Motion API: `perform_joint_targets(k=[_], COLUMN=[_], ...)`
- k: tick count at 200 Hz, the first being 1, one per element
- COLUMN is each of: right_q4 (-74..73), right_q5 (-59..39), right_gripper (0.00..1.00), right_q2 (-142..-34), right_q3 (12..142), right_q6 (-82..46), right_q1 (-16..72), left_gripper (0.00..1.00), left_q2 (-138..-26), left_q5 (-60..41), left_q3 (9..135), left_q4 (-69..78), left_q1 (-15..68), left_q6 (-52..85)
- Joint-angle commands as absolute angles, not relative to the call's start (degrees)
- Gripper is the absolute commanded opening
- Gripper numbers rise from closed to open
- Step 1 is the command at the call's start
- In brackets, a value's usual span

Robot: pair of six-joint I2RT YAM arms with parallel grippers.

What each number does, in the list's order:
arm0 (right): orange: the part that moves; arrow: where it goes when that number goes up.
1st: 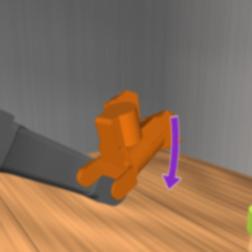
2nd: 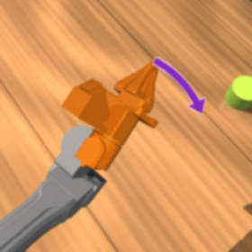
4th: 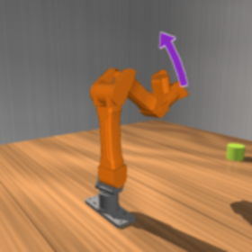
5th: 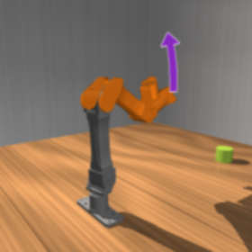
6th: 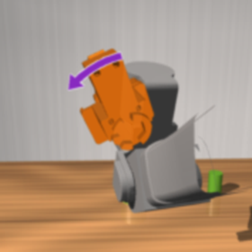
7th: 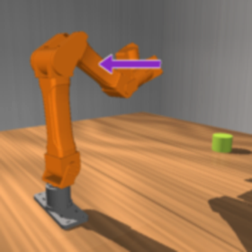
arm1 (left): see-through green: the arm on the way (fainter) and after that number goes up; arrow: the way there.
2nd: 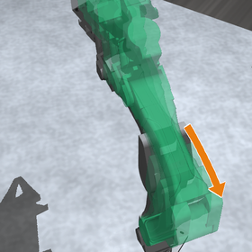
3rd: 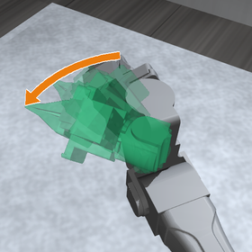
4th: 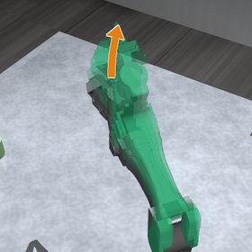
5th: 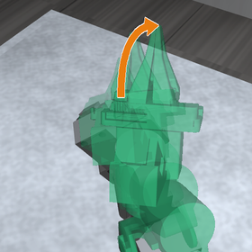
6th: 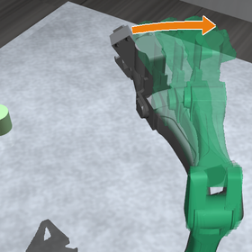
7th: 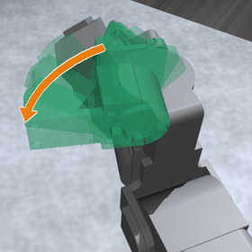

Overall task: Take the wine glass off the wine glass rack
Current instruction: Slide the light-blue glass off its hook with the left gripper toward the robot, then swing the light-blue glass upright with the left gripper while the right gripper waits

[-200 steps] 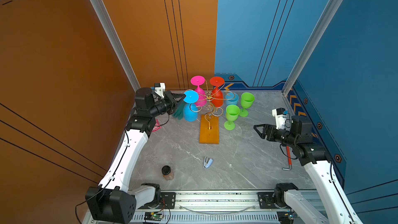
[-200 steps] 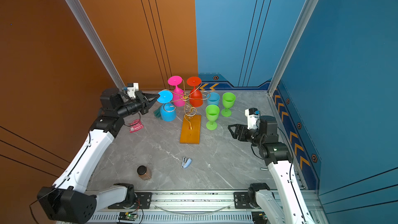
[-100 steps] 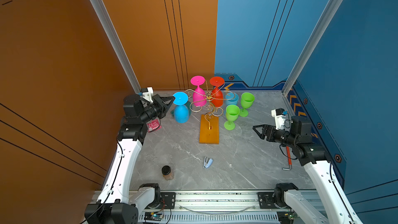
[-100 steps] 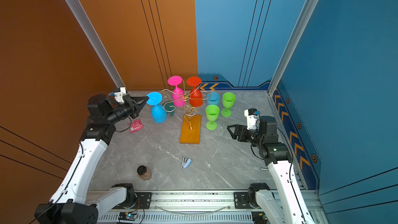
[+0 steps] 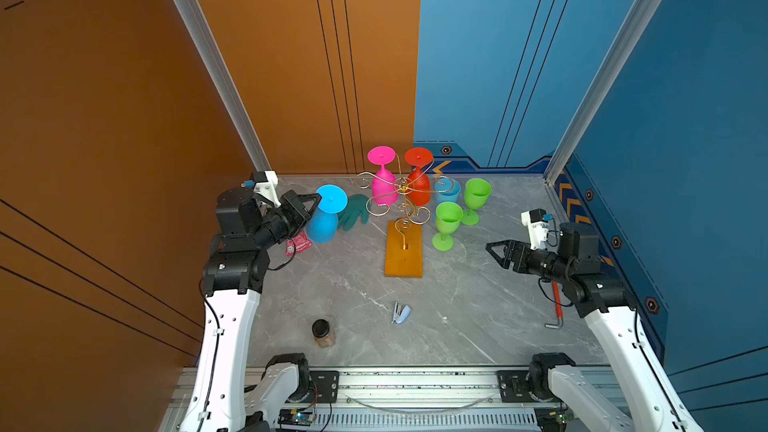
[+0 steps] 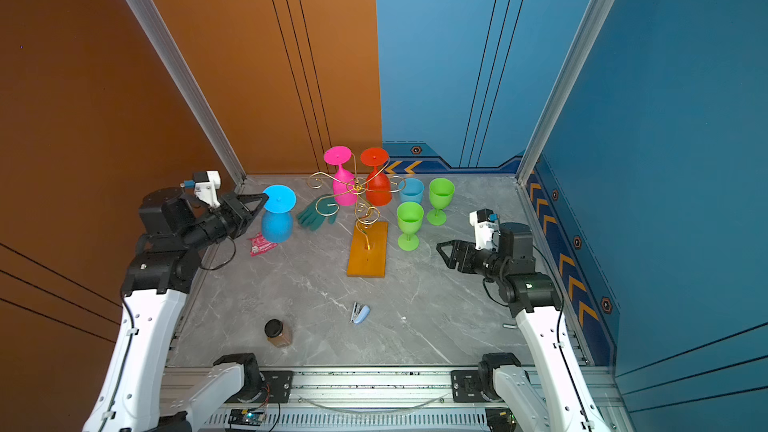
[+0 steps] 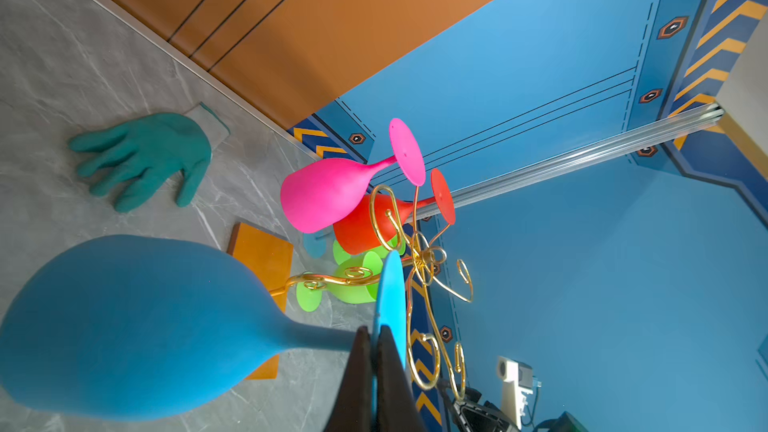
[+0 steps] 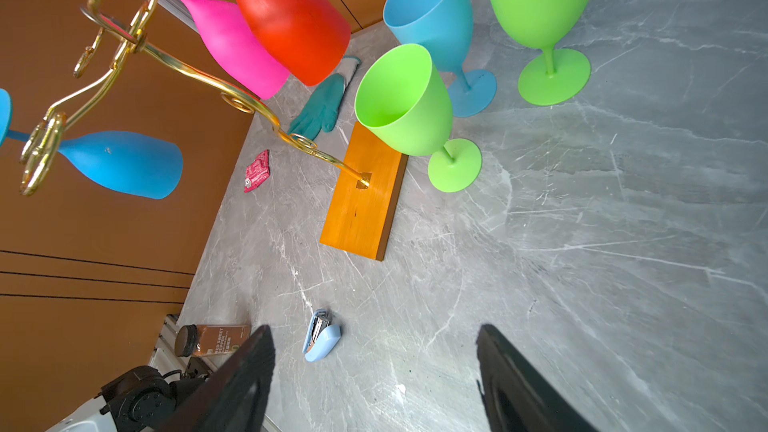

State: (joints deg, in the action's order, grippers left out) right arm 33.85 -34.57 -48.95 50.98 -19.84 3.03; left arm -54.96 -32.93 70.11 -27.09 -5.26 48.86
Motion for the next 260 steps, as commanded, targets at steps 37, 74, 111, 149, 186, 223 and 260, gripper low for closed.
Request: perform_joint_targets(k=[37, 74, 111, 149, 186, 223, 260], right_q4=[34.8, 34.9, 35.6, 36.3, 36.8, 37.9, 38.5], right_q5=[-33.8, -32.7, -31.3, -30.4, -30.0, -29.8, -29.4], right_gripper=[0.78, 0.78, 0.78, 0.78, 0.78, 0.78, 0.78], right_q2=[-51.0, -53.2, -55.7, -56.5, -57.5, -58.4, -58.4], right_q3=[52.2, 53.3, 54.9, 55.4, 55.9, 56.5, 56.6], right_q6=[-20.3, -20.3, -20.3, -20.5, -20.5, -20.5, -20.4], right_q1=[4.3, 5.8, 7.4, 8.4, 9.1, 9.9, 10.4], left_gripper=[0.0, 0.0, 0.0, 0.0, 0.0, 0.0, 0.0], left_q2=[-51.0, -47.4, -46.2, -45.5, -45.7, -47.2, -49.6], left_q5=[-29.6, -29.4, -24.4, -26.3, -23.5, -16.5, -10.6], left_q3=[70.0, 66.9, 66.6, 65.6, 65.6, 65.7, 66.4], left_q4=[-37.9, -38.6, -43.7, -44.5, -44.4, -44.3, -44.3], left_q1=[-4.9, 0.0, 8.7, 17.4, 27.9, 40.2, 49.9], left_q6=[34.1, 28.0, 21.1, 17.9, 13.2, 7.6, 3.4])
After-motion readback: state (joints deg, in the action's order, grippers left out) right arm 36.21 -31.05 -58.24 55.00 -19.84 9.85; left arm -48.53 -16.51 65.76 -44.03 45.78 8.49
